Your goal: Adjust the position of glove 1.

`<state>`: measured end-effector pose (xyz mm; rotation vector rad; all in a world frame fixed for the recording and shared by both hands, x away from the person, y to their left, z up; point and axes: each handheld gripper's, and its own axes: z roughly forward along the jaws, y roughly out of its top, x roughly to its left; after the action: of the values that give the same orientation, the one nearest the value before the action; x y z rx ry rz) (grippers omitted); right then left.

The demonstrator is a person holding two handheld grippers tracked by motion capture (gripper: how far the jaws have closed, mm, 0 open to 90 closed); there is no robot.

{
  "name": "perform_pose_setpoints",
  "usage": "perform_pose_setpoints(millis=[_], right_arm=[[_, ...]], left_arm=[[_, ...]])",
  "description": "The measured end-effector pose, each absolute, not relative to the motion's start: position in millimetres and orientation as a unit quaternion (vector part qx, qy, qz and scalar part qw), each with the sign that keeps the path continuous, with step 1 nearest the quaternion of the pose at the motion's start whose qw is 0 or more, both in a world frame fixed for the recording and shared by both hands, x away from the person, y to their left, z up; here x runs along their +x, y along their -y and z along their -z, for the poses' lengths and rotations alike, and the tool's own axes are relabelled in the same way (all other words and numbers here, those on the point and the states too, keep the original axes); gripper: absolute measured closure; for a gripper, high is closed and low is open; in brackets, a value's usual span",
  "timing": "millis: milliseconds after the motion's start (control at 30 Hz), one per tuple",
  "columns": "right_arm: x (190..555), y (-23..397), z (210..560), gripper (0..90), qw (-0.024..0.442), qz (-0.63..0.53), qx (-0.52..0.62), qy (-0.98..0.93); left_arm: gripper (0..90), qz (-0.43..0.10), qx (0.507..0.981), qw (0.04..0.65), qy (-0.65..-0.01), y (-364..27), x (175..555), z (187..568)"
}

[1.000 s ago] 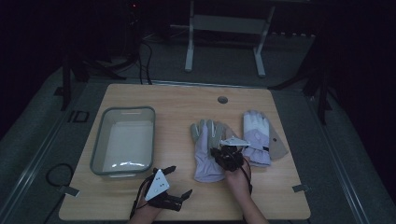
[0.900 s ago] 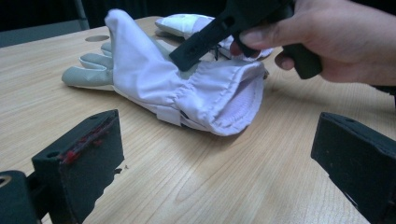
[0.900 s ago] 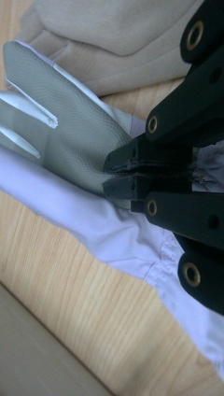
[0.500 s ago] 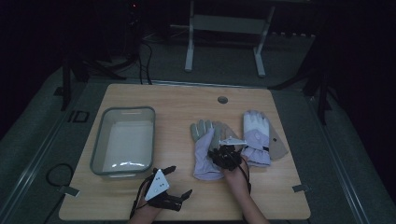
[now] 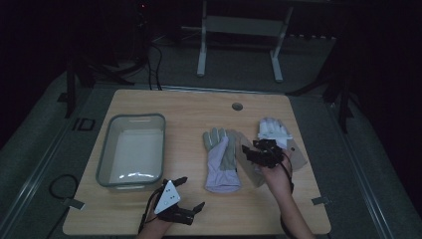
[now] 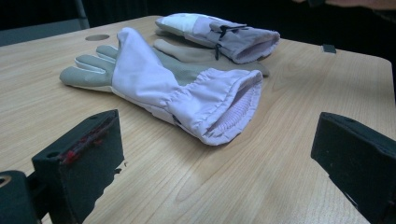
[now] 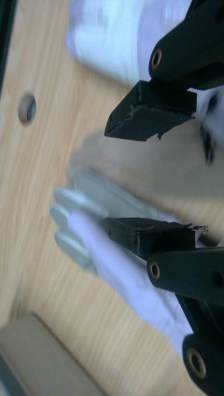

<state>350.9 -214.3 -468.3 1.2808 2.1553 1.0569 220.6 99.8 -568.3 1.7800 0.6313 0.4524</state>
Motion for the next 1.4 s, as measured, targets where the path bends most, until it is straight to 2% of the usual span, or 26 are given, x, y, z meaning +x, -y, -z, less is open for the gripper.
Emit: perform_pose_setpoints(millis=[200,367,700,1033,1100,1200,1300,1400], right_arm=[[358.6,249.2,459.3,48.3,0.224,-0.376,0.468,-0.768],[362.6,273.4,462.4,48.1,0.219,-0.362,0.479,-0.769],[374.3,301.9,483.5,47.3,0.196,-0.351,0.495,-0.77],[393.6,310.9,514.5,44.5,0.171,-0.347,0.515,-0.765],[396.2,313.8,521.3,45.1,0.177,-0.337,0.526,-0.76],[400.3,320.4,531.7,48.2,0.166,-0.34,0.535,-0.755],[401.7,322.4,538.0,59.1,0.16,-0.35,0.532,-0.754],[400.8,316.4,540.1,65.7,0.17,-0.34,0.525,-0.761]], left_arm=[[2.3,-0.191,0.756,0.564,-0.27,-99.8,220.6,568.2],[2.3,-0.192,0.757,0.564,-0.27,-99.8,220.6,568.2],[2.3,-0.19,0.757,0.563,-0.27,-99.7,220.9,568.2],[2.3,-0.189,0.757,0.564,-0.271,-99.8,221.0,568.2],[2.3,-0.19,0.757,0.564,-0.271,-99.9,221.1,568.2],[2.3,-0.19,0.757,0.563,-0.271,-99.8,221.2,568.2],[2.3,-0.189,0.757,0.563,-0.271,-99.7,221.4,568.2],[2.4,-0.189,0.757,0.563,-0.272,-99.8,221.5,568.2]])
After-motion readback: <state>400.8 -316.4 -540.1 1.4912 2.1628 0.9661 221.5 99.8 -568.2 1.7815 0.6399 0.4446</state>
